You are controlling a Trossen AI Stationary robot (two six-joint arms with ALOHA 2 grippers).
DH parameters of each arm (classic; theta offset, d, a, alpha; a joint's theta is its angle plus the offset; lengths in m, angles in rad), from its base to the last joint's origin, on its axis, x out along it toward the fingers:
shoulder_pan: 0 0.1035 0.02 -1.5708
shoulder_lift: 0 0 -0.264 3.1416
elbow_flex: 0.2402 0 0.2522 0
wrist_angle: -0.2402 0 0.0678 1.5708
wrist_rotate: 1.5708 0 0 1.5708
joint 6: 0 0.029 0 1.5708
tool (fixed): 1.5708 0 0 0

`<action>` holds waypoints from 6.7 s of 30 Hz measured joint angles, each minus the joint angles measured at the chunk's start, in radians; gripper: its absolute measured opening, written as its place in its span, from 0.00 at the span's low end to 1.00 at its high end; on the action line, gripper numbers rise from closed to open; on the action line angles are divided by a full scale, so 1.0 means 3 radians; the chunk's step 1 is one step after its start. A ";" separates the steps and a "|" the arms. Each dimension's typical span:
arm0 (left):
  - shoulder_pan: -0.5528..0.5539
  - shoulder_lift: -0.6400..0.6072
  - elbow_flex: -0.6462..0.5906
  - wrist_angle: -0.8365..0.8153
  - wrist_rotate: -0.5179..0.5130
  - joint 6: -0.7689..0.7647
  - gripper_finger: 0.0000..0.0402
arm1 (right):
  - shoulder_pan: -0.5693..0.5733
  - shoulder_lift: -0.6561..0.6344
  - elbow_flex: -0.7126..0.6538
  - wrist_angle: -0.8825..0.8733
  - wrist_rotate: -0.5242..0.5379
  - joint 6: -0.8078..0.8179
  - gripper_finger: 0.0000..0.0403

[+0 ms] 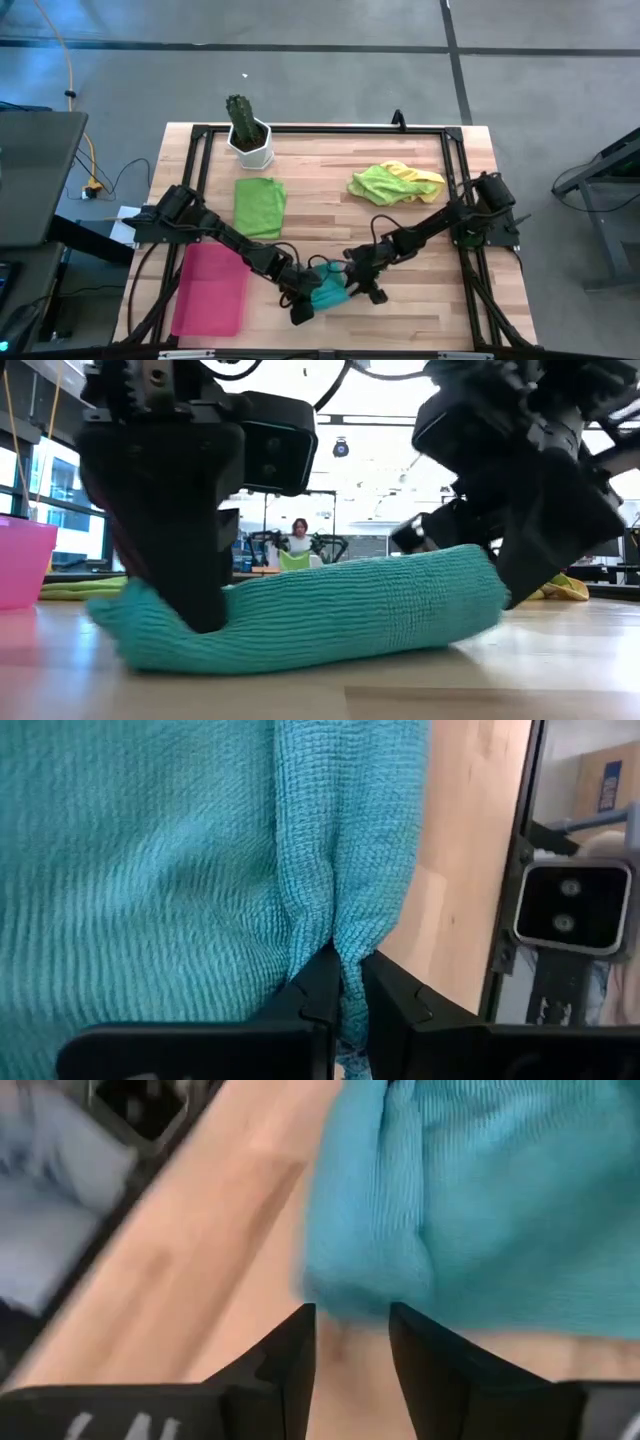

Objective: Roll microfiber towels into tight, uniform cylinder then place into a basket
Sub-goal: Roll the blue towel

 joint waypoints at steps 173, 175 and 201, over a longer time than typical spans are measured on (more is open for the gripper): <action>-0.0244 0.0074 0.0024 -0.0005 -0.0800 0.1243 0.08 | 0.0565 0.0479 0.0018 0.0965 0.0820 0.2341 0.11; -0.0206 0.0087 0.0024 0.0034 -0.0662 0.1137 0.07 | 0.0563 0.0400 0.0010 0.0878 0.0823 0.2055 0.15; 0.0208 0.0128 -0.0001 0.0441 0.0140 -0.0214 0.08 | 0.1078 -0.0160 0.0019 0.0298 0.1981 -0.0577 0.44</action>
